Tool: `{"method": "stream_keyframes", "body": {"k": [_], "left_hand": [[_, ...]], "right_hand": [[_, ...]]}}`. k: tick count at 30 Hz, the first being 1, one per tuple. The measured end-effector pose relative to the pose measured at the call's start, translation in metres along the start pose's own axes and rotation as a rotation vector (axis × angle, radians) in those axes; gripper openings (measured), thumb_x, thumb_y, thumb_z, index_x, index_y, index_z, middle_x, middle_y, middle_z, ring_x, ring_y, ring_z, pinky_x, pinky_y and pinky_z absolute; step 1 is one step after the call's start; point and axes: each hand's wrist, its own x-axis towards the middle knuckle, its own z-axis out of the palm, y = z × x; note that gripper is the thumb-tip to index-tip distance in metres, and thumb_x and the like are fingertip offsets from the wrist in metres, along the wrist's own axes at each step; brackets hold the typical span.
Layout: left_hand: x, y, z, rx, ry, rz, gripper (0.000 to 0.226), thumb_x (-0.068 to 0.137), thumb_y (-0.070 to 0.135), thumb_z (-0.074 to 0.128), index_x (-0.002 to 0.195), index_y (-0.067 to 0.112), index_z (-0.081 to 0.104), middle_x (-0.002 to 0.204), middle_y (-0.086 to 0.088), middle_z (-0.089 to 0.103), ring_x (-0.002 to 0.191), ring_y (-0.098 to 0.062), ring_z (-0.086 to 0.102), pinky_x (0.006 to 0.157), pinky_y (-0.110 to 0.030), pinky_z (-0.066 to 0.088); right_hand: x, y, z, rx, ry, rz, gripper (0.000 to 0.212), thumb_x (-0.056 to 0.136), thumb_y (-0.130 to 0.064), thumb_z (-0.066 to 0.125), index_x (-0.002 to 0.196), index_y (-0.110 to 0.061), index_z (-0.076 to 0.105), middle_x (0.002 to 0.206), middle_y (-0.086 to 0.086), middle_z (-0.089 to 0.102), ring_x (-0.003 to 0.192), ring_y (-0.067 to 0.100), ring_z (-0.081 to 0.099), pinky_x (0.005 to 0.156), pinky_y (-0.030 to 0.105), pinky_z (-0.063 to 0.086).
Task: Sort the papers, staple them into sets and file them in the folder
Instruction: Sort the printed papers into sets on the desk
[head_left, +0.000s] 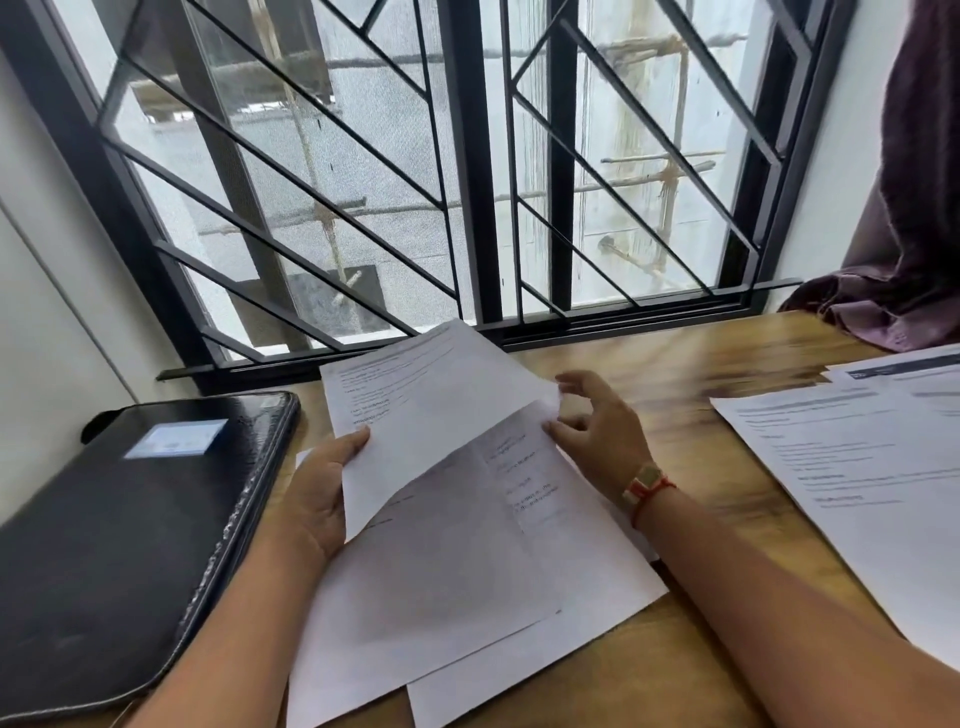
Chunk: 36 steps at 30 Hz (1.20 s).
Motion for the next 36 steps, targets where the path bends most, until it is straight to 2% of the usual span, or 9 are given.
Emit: {"method": "stream_keyframes", "body": {"k": [4,10,13,20,24,26,30,33,36], "left_hand": [[0.002,-0.001,0.000,0.043,-0.020,0.036,0.031,0.100,0.019,0.052,0.127,0.011,0.063,0.119,-0.017,0.071,0.098,-0.035,0.071,0.077,-0.047,0.060],[0.006,-0.001,-0.001,0.066,-0.026,0.075,0.029,0.100,0.012,0.051,0.126,0.009,0.062,0.115,-0.016,0.073,0.092,-0.032,0.073,0.069,-0.043,0.062],[0.007,-0.001,-0.002,0.061,-0.049,0.097,0.027,0.100,0.009,0.049,0.123,0.011,0.064,0.117,-0.016,0.072,0.093,-0.031,0.074,0.071,-0.043,0.062],[0.008,-0.004,-0.001,0.068,-0.077,0.101,0.030,0.100,0.007,0.047,0.126,0.006,0.062,0.114,-0.017,0.073,0.091,-0.033,0.074,0.068,-0.044,0.062],[0.008,-0.002,-0.001,0.046,-0.101,0.138,0.029,0.100,0.008,0.047,0.124,0.008,0.064,0.113,-0.017,0.073,0.090,-0.031,0.074,0.070,-0.042,0.062],[0.007,-0.002,0.002,0.056,-0.124,0.158,0.027,0.100,0.007,0.048,0.119,0.008,0.066,0.111,-0.016,0.074,0.088,-0.031,0.074,0.071,-0.043,0.063],[0.006,-0.007,0.006,0.065,-0.141,0.153,0.028,0.097,0.004,0.050,0.119,0.010,0.066,0.113,-0.018,0.073,0.089,-0.033,0.073,0.080,-0.050,0.061],[0.007,-0.010,0.005,0.074,-0.131,0.142,0.031,0.097,0.004,0.051,0.125,0.009,0.063,0.118,-0.020,0.070,0.092,-0.034,0.072,0.079,-0.049,0.061],[0.008,-0.011,0.005,0.078,-0.129,0.142,0.030,0.096,0.004,0.052,0.122,0.011,0.064,0.118,-0.020,0.071,0.092,-0.035,0.071,0.082,-0.051,0.060]], "right_hand": [[0.004,0.002,-0.003,0.118,0.106,0.105,0.052,0.077,-0.017,0.082,0.123,-0.020,0.059,0.110,-0.010,0.064,0.078,0.000,0.067,0.076,0.024,0.056],[0.006,0.009,-0.003,0.512,0.046,0.303,0.044,0.075,0.001,0.079,0.112,-0.012,0.061,0.078,-0.005,0.070,0.066,0.004,0.065,0.065,0.021,0.053],[0.008,0.007,-0.008,0.592,0.047,0.334,0.027,0.079,0.000,0.077,0.102,-0.010,0.068,0.082,0.000,0.072,0.059,0.000,0.064,0.056,0.017,0.051],[0.016,0.008,-0.018,0.628,0.187,0.305,0.008,0.089,-0.008,0.071,0.095,-0.013,0.072,0.093,0.008,0.076,0.088,0.025,0.073,0.084,0.048,0.060],[0.015,0.006,-0.017,0.509,0.089,0.163,0.010,0.092,-0.025,0.068,0.099,-0.018,0.067,0.091,0.014,0.074,0.084,0.038,0.070,0.076,0.058,0.058],[0.013,0.004,-0.014,0.339,0.038,0.069,0.013,0.093,-0.033,0.065,0.099,-0.021,0.064,0.085,0.007,0.075,0.077,0.036,0.071,0.065,0.050,0.060],[0.011,0.001,-0.013,0.137,0.176,-0.032,0.011,0.095,-0.023,0.065,0.104,-0.017,0.064,0.092,-0.002,0.074,0.077,0.008,0.069,0.060,0.008,0.049],[0.010,-0.001,-0.019,0.086,0.335,-0.093,0.014,0.095,-0.015,0.064,0.108,-0.012,0.064,0.094,-0.002,0.069,0.080,0.006,0.064,0.062,0.000,0.044],[0.010,-0.005,-0.021,0.068,0.456,-0.150,0.017,0.097,-0.017,0.060,0.111,-0.008,0.061,0.099,0.004,0.070,0.074,0.009,0.063,0.056,0.005,0.048]]}}
